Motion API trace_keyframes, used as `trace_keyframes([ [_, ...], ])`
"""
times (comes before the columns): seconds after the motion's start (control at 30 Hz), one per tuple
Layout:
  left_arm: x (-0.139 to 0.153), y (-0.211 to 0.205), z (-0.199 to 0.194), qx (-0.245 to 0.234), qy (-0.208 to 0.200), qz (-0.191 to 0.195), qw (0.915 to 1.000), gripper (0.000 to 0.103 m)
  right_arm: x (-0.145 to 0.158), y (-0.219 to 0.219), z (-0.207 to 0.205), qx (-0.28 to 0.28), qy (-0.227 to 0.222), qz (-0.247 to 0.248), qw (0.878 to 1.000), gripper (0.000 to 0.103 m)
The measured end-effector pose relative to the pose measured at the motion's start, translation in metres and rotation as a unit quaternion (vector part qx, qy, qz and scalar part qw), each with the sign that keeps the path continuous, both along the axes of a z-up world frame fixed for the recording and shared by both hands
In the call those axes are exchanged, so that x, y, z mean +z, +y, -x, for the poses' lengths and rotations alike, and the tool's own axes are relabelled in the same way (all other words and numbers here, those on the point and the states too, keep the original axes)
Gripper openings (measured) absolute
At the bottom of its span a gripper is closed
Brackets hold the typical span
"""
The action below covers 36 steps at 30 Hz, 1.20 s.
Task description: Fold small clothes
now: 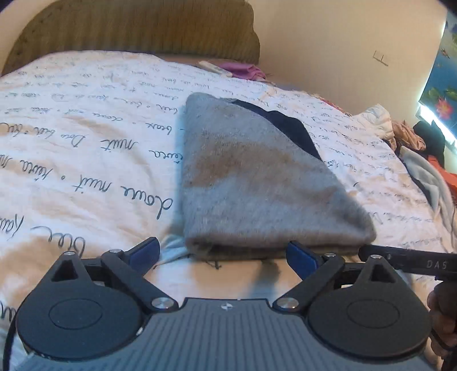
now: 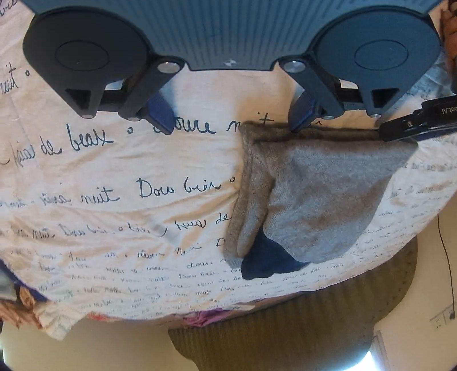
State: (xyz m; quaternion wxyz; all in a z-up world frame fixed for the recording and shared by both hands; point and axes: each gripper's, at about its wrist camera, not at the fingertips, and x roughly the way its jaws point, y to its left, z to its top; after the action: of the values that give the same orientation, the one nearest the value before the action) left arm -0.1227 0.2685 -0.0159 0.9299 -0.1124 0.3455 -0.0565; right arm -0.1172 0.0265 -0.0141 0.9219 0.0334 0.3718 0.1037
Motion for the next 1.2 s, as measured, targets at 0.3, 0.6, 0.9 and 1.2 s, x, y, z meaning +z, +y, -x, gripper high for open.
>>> trace_keyframes([
  [0.3, -0.008, -0.016, 0.011, -0.001, -0.013, -0.065, 0.9978, 0.103, -0.013, 0.025, 0.005, -0.011, -0.027, 0.059, 0.998, 0.103],
  [0.6, -0.008, -0.009, 0.01, 0.028, -0.015, -0.058, 0.9978, 0.103, -0.016, 0.02, 0.007, -0.01, -0.036, 0.043, 0.998, 0.103],
  [0.9, -0.01, -0.02, 0.006, 0.019, -0.006, -0.094, 0.9954, 0.103, -0.016, 0.02, 0.007, -0.01, -0.035, 0.04, 0.999, 0.103],
  [1.2, -0.01, -0.022, 0.005, 0.017, -0.004, -0.101, 0.9947, 0.103, -0.016, 0.019, 0.008, -0.009, -0.036, 0.039, 0.999, 0.103],
])
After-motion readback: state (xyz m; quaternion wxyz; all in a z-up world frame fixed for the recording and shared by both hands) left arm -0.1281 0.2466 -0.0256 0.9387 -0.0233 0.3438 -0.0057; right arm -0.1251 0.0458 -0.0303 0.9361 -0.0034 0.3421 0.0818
